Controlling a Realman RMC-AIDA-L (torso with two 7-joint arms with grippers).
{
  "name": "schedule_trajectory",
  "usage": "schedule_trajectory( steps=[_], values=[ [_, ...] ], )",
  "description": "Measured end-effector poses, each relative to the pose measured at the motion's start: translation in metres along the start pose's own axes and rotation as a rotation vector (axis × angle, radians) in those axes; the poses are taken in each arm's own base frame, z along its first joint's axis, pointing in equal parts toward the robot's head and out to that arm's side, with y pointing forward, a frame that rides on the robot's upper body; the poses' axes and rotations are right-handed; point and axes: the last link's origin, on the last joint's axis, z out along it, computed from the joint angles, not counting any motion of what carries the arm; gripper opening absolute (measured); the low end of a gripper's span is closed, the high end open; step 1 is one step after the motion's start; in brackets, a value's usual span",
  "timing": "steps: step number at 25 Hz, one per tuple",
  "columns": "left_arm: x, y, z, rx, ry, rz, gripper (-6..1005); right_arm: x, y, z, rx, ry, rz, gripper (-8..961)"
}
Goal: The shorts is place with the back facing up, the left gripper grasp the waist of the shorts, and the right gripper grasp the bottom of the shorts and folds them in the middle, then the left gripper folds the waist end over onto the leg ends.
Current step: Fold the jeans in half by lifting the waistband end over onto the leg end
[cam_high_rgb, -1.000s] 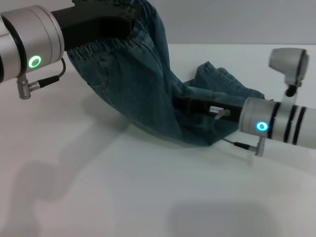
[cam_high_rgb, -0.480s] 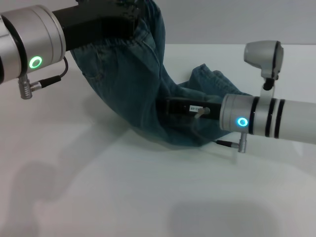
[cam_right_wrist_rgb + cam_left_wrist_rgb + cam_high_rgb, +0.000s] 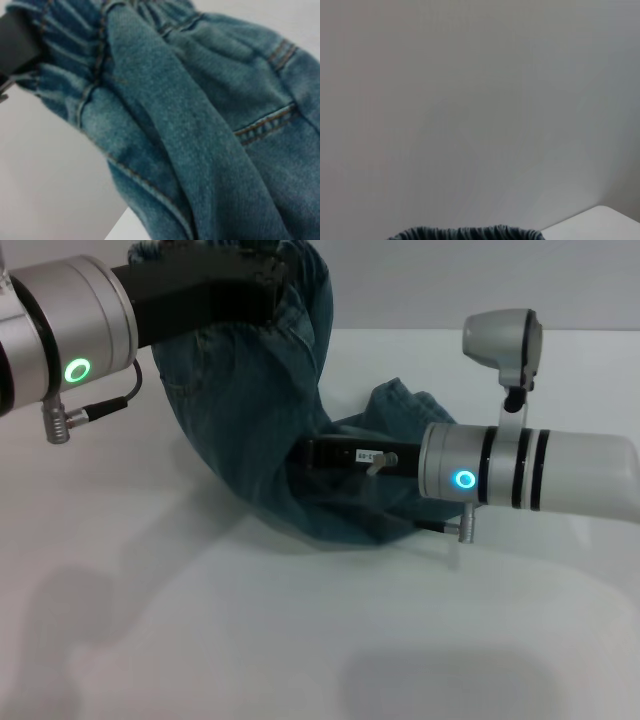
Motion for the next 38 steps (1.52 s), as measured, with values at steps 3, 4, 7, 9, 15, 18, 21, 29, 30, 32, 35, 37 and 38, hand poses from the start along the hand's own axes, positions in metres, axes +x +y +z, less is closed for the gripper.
schedule_trajectory(
  steps=[3, 4, 7, 9, 15, 18, 21, 29, 30, 32, 35, 37, 38],
  values=[
    [-0.001, 0.000, 0.001, -0.002, -0.002, -0.001, 109, 0.001, 0.001, 0.001, -0.003, 0.004, -0.003, 51],
    [-0.001, 0.000, 0.001, -0.003, -0.003, -0.002, 111, 0.003, 0.000, 0.000, -0.001, 0.001, -0.005, 52],
    [-0.003, -0.002, 0.001, 0.001, -0.008, -0.008, 115, 0.004, -0.005, -0.006, 0.009, -0.016, -0.009, 53],
    [-0.006, -0.004, 0.001, 0.008, -0.016, -0.015, 117, 0.005, -0.017, -0.023, 0.041, -0.061, 0.009, 53],
    [-0.010, -0.006, 0.004, 0.010, -0.028, -0.025, 125, 0.007, -0.038, -0.059, 0.105, -0.140, 0.058, 55],
    [-0.011, -0.005, 0.005, 0.006, -0.030, -0.026, 129, 0.009, -0.048, -0.076, 0.146, -0.181, 0.069, 56],
    [-0.012, -0.004, 0.006, 0.000, -0.031, -0.028, 133, 0.011, -0.058, -0.096, 0.198, -0.223, 0.077, 57],
    [-0.020, 0.005, 0.017, -0.028, -0.037, -0.042, 144, 0.017, -0.077, -0.144, 0.327, -0.345, 0.100, 60],
    [-0.020, 0.006, 0.018, -0.030, -0.036, -0.045, 146, 0.018, -0.079, -0.151, 0.342, -0.362, 0.100, 60],
    [-0.023, 0.009, 0.022, -0.037, -0.033, -0.051, 148, 0.019, -0.081, -0.161, 0.363, -0.388, 0.098, 61],
    [-0.028, 0.012, 0.027, -0.045, -0.038, -0.061, 152, 0.023, -0.085, -0.174, 0.392, -0.419, 0.110, 62],
    [-0.032, 0.016, 0.030, -0.055, -0.041, -0.066, 155, 0.027, -0.087, -0.182, 0.409, -0.438, 0.121, 63],
    [-0.033, 0.018, 0.032, -0.060, -0.041, -0.067, 156, 0.028, -0.087, -0.185, 0.415, -0.444, 0.122, 63]
  ],
)
